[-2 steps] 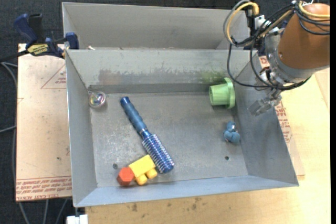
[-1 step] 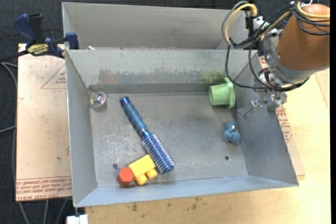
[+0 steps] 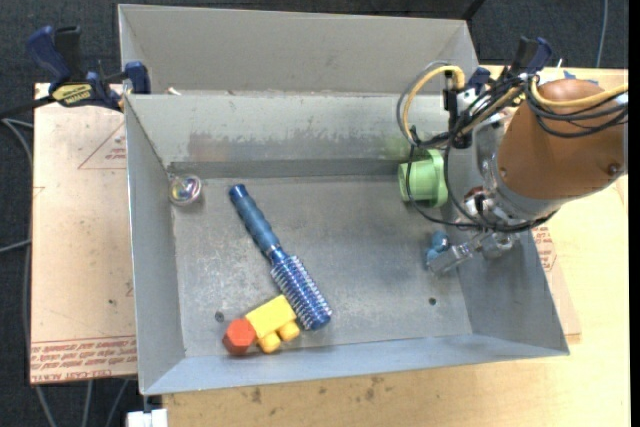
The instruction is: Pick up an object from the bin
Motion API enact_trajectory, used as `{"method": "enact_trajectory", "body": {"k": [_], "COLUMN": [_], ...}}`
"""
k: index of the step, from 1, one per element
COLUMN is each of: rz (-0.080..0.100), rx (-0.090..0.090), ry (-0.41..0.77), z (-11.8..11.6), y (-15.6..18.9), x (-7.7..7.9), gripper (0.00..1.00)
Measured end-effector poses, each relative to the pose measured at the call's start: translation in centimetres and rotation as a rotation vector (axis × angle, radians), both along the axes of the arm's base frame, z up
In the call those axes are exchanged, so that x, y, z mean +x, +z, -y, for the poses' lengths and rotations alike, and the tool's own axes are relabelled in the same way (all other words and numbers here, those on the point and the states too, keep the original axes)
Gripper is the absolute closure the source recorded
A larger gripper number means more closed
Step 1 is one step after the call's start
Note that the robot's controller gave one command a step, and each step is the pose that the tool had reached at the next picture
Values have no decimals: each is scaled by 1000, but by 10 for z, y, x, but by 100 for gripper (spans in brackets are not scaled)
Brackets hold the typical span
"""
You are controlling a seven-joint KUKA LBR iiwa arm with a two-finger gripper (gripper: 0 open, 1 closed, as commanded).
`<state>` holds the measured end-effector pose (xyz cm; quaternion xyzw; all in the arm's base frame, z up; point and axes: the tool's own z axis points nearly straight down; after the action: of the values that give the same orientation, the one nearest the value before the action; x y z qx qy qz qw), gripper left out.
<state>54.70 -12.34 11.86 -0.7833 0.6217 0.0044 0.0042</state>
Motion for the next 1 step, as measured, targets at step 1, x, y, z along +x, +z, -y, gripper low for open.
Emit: {"method": "enact_trajectory", "body": {"k": [1], "rz": [4], "rx": [3], "ry": [41], "z": [16], "y": [7], "x": [65], "gripper": [0]}}
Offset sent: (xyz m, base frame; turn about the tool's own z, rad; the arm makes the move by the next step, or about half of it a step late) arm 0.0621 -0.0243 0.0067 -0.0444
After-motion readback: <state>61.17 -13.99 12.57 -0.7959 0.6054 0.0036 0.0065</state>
